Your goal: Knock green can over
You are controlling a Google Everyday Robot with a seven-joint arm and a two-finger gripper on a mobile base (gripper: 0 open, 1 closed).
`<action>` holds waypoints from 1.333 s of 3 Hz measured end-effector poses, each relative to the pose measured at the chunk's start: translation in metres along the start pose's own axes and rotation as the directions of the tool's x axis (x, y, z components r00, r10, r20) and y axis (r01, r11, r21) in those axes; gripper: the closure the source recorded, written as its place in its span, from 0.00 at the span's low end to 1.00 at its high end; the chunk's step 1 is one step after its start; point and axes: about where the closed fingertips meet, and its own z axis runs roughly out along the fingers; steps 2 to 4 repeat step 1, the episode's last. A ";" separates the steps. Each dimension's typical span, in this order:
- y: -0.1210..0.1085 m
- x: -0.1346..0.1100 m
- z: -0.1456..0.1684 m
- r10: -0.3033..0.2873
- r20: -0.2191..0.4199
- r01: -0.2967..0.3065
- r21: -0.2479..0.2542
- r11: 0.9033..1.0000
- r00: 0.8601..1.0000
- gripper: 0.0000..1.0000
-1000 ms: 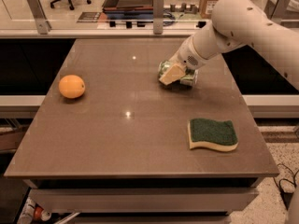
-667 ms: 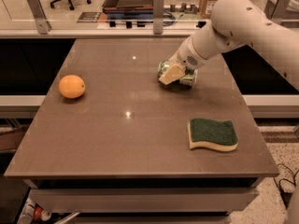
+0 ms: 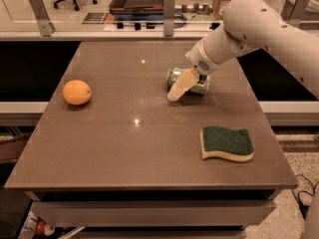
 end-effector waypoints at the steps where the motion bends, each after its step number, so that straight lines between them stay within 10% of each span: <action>1: 0.000 0.000 0.000 0.000 0.000 0.000 0.000 1.000 1.000 0.00; 4: 0.000 0.000 0.000 0.000 0.000 0.000 0.000 1.000 1.000 0.00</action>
Offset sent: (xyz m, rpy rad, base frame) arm 0.0000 0.0000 0.0000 0.0000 0.0000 0.0000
